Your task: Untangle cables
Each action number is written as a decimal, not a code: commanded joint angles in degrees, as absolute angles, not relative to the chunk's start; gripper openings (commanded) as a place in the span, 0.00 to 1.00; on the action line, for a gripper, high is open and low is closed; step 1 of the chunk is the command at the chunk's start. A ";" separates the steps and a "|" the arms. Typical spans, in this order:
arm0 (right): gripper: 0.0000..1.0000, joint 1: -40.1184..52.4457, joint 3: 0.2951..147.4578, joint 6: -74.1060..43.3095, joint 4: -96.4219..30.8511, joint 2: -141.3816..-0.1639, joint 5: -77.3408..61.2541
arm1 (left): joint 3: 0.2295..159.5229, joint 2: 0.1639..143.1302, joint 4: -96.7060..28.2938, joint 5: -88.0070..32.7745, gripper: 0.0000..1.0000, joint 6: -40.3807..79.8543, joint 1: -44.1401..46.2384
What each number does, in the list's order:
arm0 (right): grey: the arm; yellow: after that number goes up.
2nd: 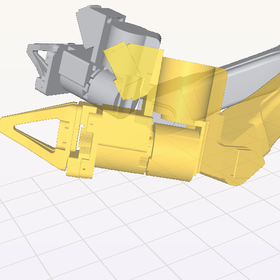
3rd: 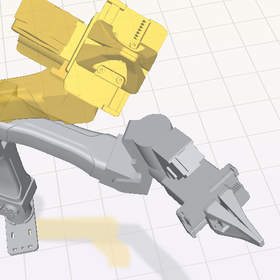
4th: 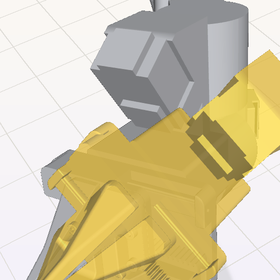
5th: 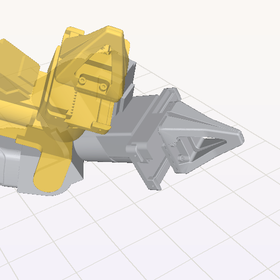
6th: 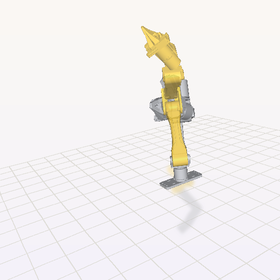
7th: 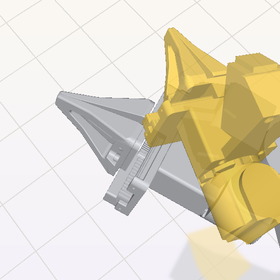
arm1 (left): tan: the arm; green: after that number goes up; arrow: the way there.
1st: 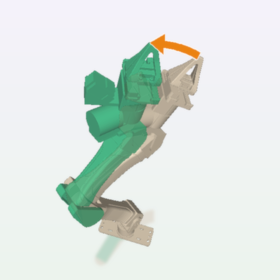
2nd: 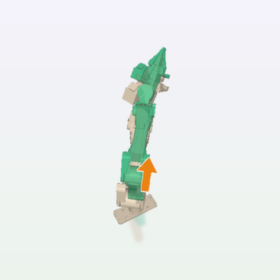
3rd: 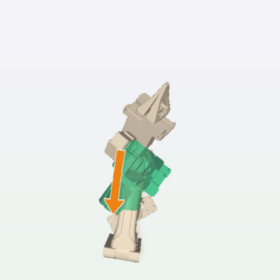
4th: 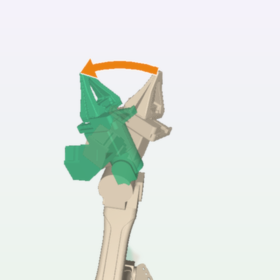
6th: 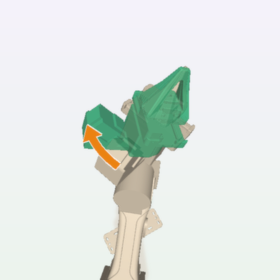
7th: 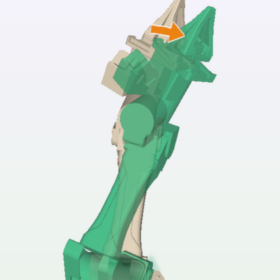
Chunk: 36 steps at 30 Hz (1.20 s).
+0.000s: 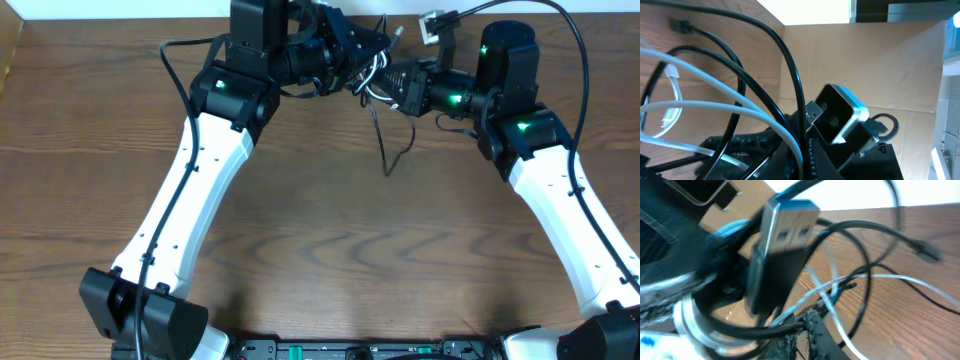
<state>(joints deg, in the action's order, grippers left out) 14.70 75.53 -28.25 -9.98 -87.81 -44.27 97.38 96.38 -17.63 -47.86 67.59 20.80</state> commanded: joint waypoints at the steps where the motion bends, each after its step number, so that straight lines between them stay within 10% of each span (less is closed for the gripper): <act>1: 0.01 14.76 76.09 -30.81 -12.62 -87.72 -36.21 | 98.10 96.44 -18.00 -50.26 0.07 68.01 21.74; 15: 0.01 14.63 76.09 -30.04 -36.14 -87.44 -20.18 | 97.65 96.49 -43.62 -34.52 0.09 34.28 21.74; 24: 0.38 14.68 76.09 -14.59 -35.40 -87.44 -46.72 | 97.30 96.95 -45.91 -33.36 0.08 42.44 21.65; 36: 0.40 19.62 76.07 -14.37 -34.94 -89.41 -41.93 | 97.30 98.37 -46.28 -34.04 0.08 65.36 21.69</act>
